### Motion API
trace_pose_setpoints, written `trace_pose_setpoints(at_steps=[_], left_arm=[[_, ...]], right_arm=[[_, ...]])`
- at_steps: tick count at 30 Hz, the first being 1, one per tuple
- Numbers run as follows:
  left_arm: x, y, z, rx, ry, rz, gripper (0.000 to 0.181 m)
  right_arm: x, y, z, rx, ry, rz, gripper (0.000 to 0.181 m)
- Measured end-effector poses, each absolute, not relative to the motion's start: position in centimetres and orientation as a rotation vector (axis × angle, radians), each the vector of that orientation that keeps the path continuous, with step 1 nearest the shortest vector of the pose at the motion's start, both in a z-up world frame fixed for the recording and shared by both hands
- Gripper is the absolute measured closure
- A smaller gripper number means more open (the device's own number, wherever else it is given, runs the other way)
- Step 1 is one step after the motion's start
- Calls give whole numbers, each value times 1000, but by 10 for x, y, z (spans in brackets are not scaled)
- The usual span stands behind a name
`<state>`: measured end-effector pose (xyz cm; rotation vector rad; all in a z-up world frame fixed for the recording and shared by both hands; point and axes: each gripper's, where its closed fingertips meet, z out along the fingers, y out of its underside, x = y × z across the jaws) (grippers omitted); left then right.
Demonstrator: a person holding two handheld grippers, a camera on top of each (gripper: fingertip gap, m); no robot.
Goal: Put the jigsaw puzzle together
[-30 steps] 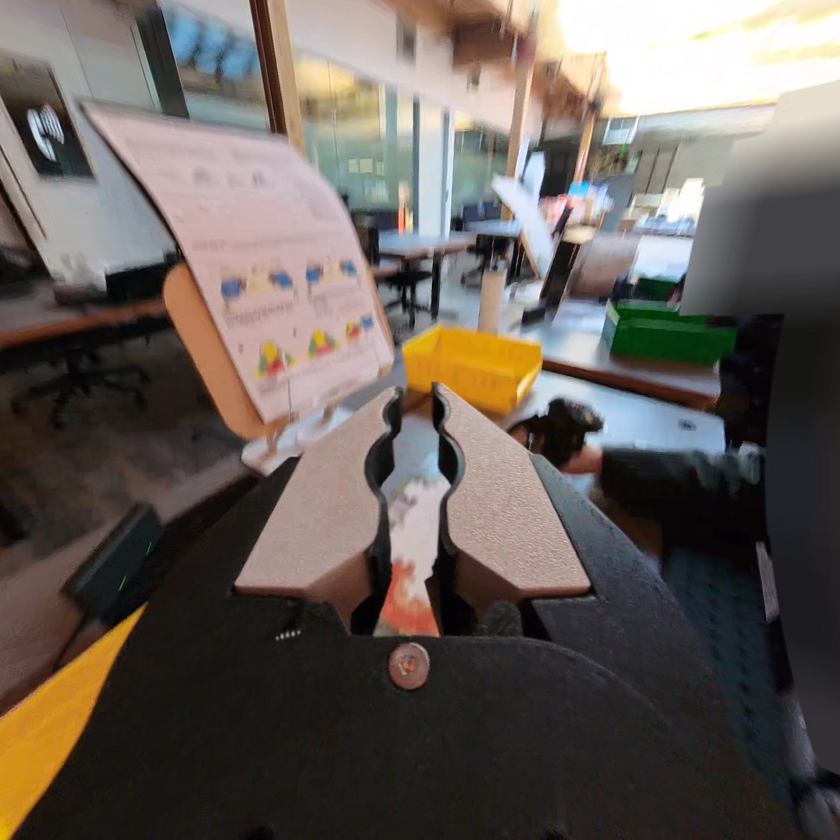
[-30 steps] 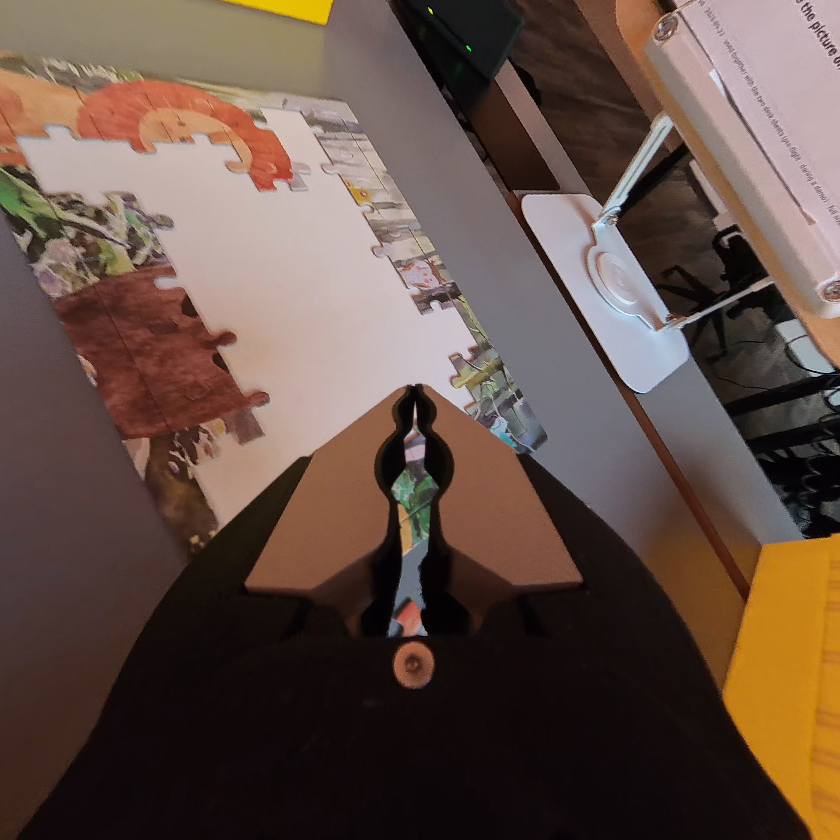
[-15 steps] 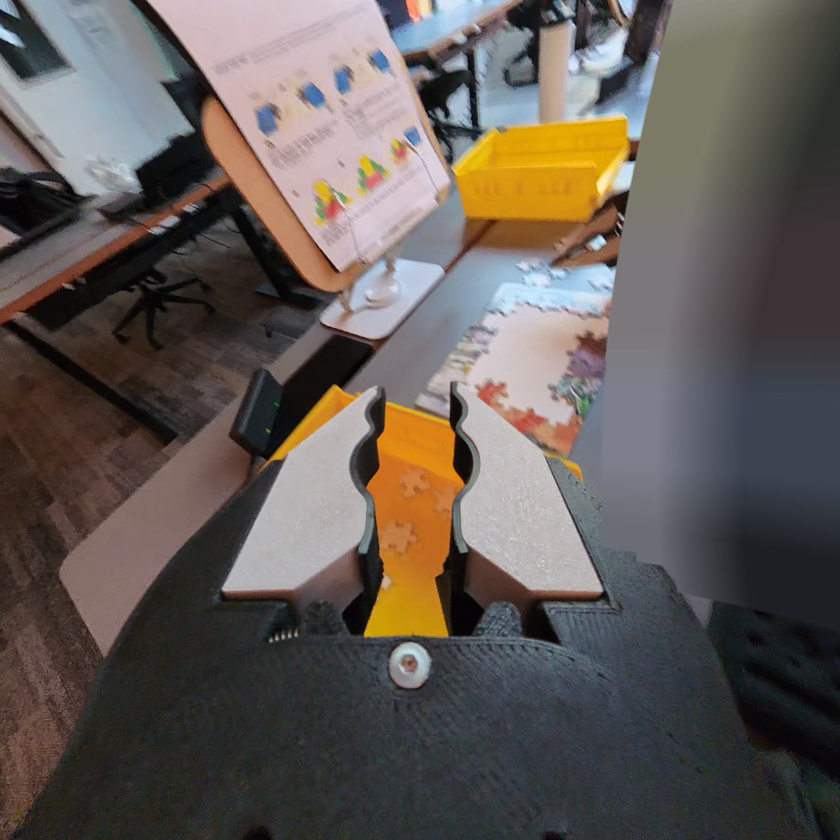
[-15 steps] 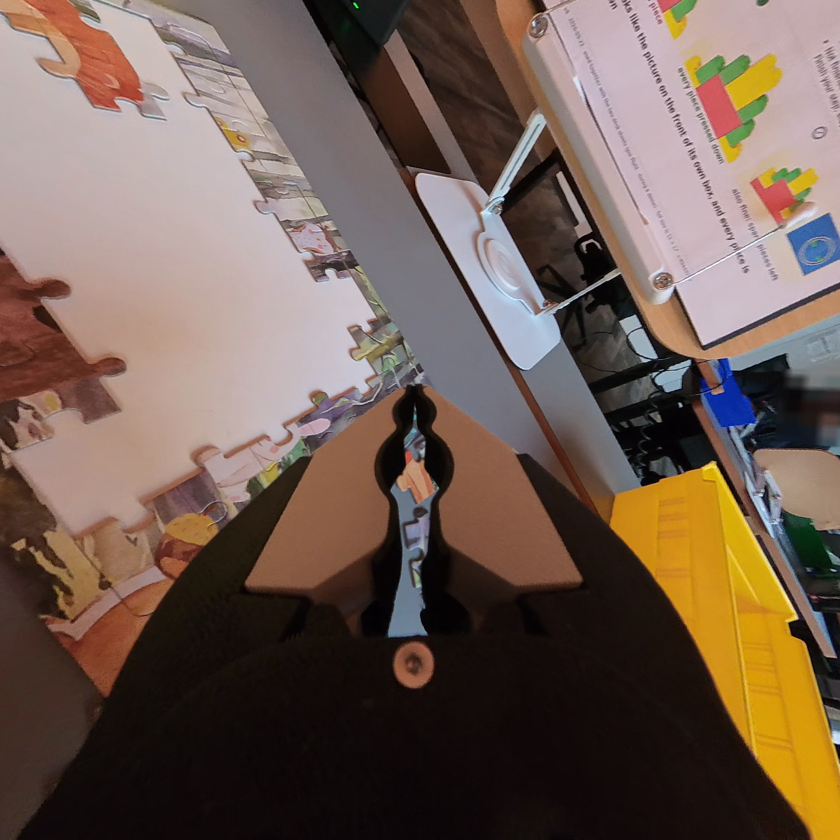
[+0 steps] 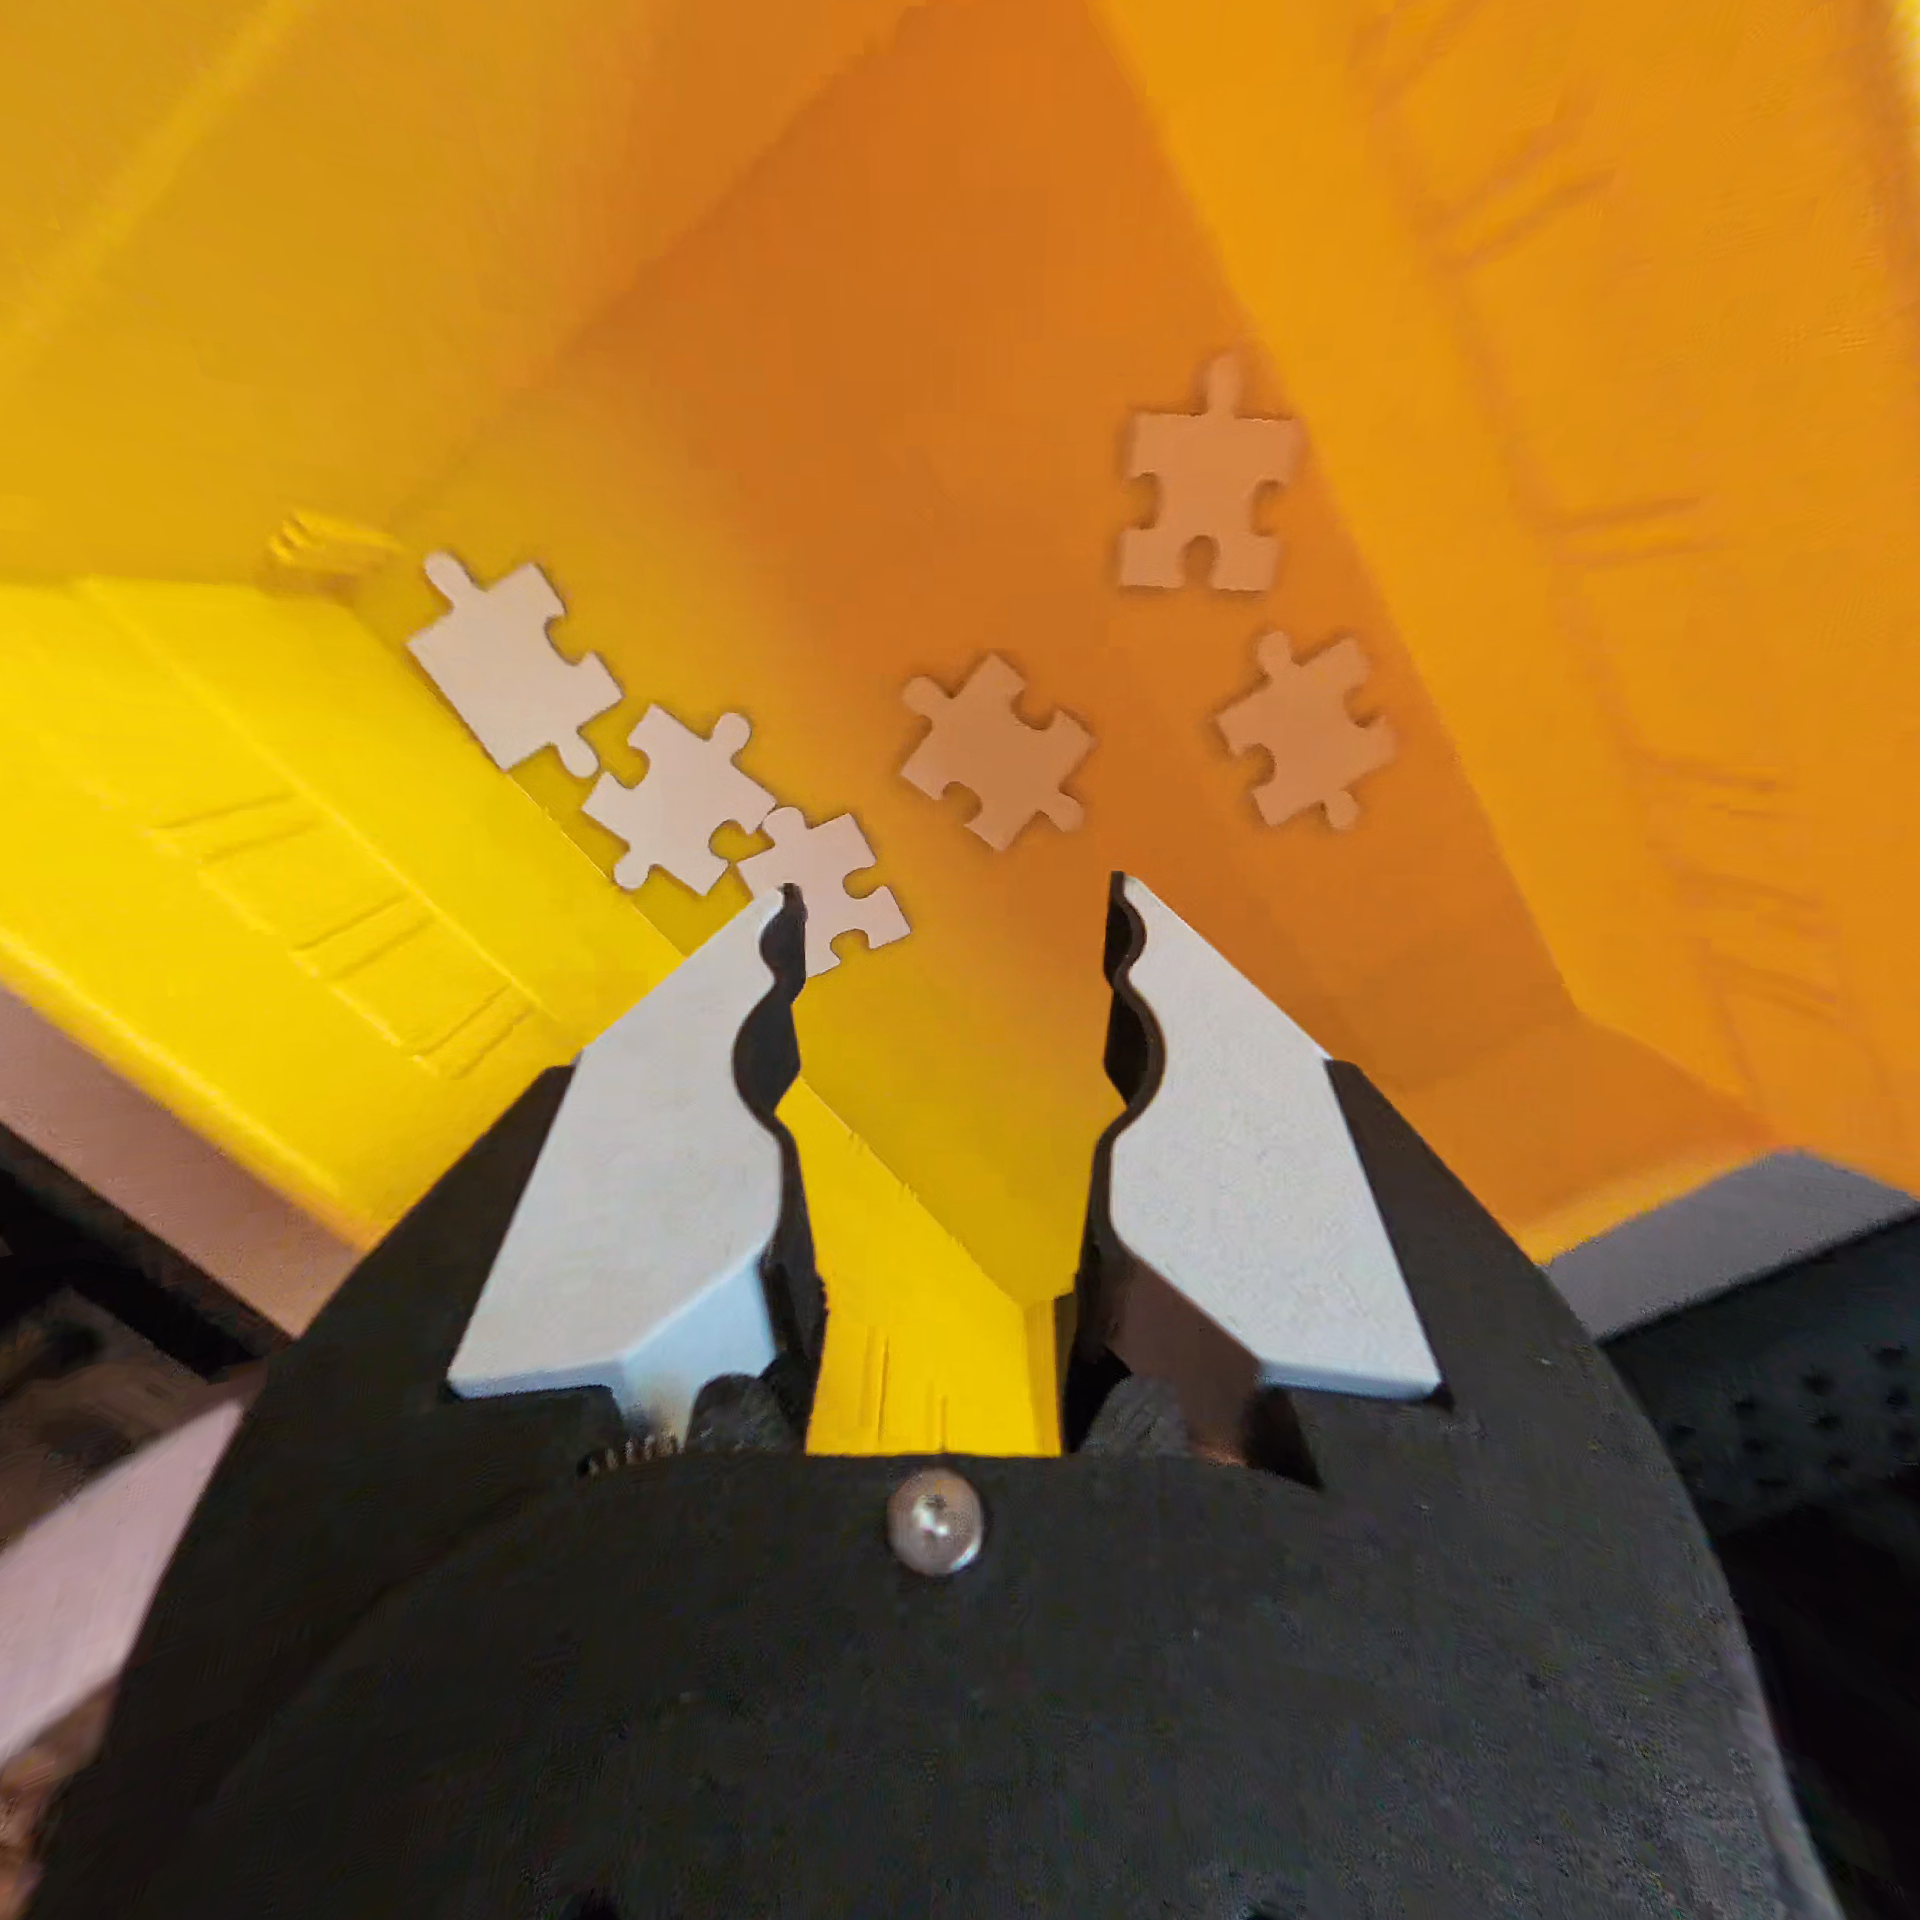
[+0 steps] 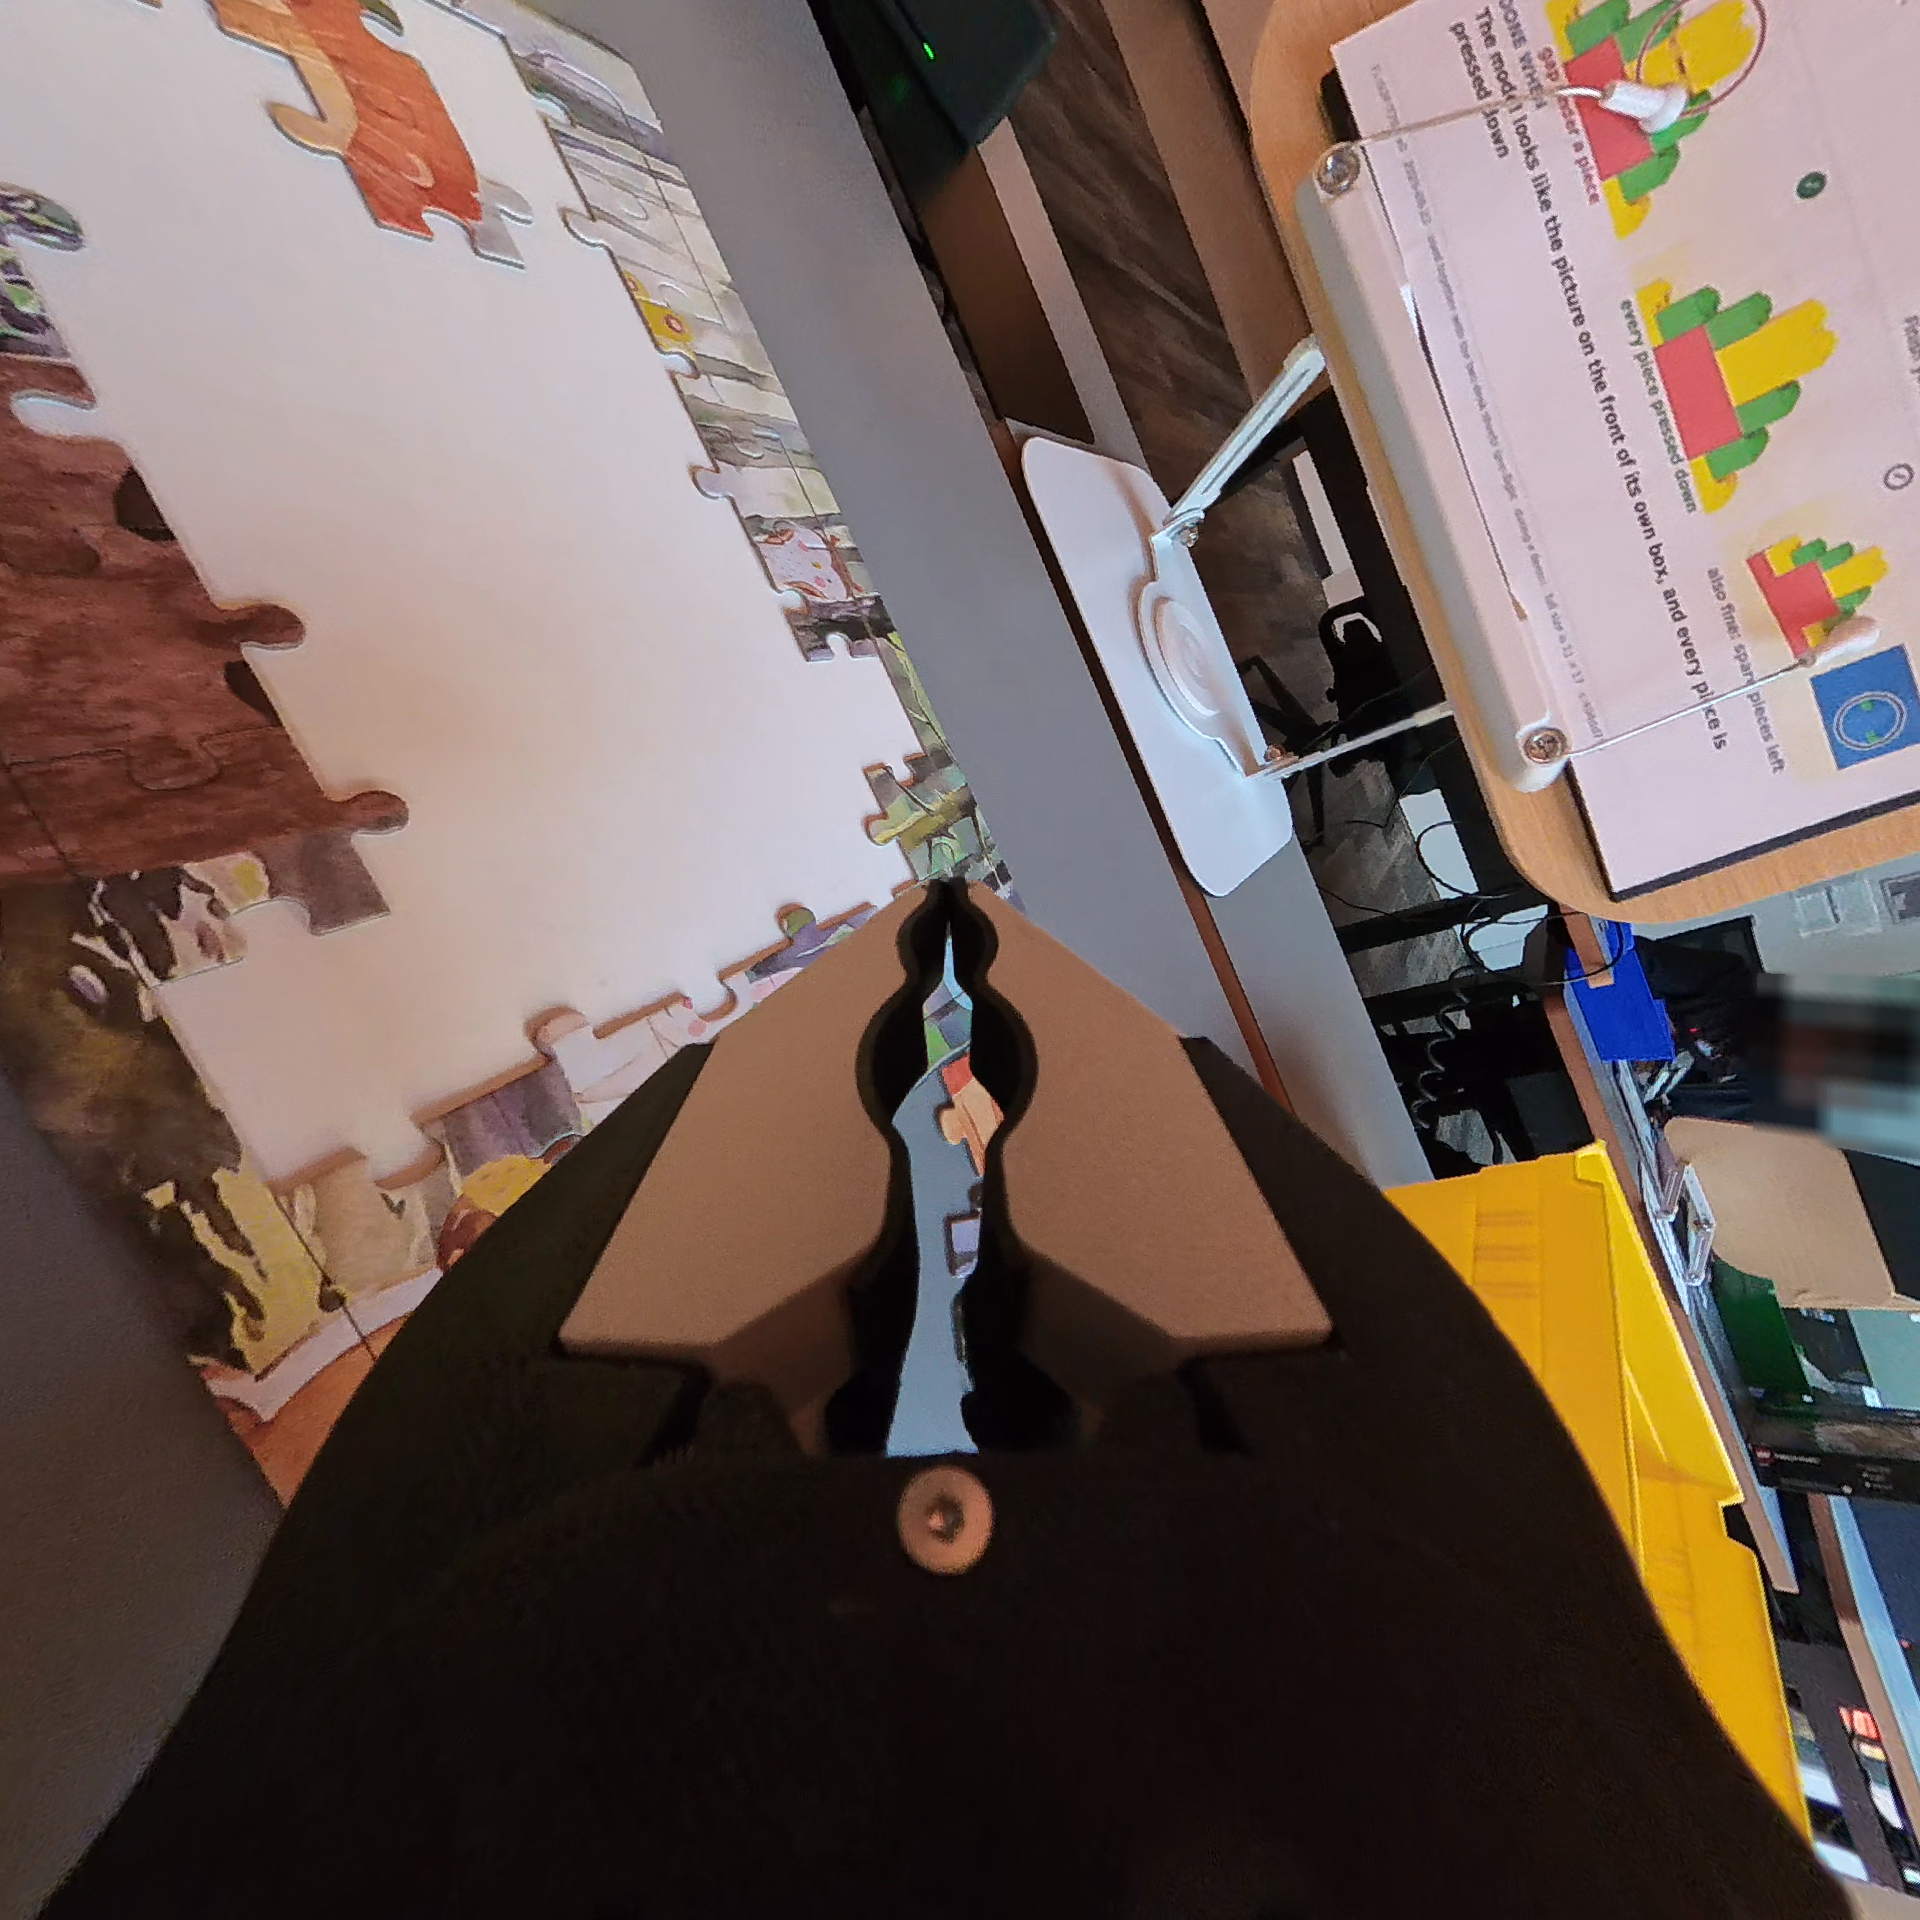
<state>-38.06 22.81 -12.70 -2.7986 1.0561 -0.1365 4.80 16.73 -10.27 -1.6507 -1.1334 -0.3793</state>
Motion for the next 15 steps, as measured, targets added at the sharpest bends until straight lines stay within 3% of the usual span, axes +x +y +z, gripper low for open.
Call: trace_pose_setpoints(at_steps=[7, 11, 15], left_arm=[[-404, 243, -144, -2940, 766, 5, 125], [-410, 259, -134, -2895, 607, 6, 134], [-410, 271, -123, -2821, 519, -2, 127]], right_arm=[[45, 165, -111, -1662, -1177, -373, 181], [44, 165, -112, -1663, -1186, -378, 181], [42, 164, -111, -1656, -1189, -379, 181]])
